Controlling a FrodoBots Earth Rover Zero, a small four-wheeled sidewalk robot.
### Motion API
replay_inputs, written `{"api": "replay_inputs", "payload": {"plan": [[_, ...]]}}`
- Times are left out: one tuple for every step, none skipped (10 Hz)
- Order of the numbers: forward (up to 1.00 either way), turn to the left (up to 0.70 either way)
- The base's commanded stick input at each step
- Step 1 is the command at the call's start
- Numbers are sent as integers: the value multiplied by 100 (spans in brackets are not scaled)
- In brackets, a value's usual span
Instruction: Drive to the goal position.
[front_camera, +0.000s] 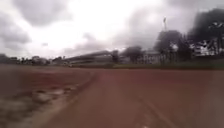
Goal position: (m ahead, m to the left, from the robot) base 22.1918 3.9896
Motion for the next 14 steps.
{"api": "replay_inputs", "payload": {"plan": [[100,0],[100,0],[100,0],[100,0],[100,0],[100,0],[100,0],[100,0],[100,0],[100,0],[100,0],[100,0],[100,0],[100,0]]}}
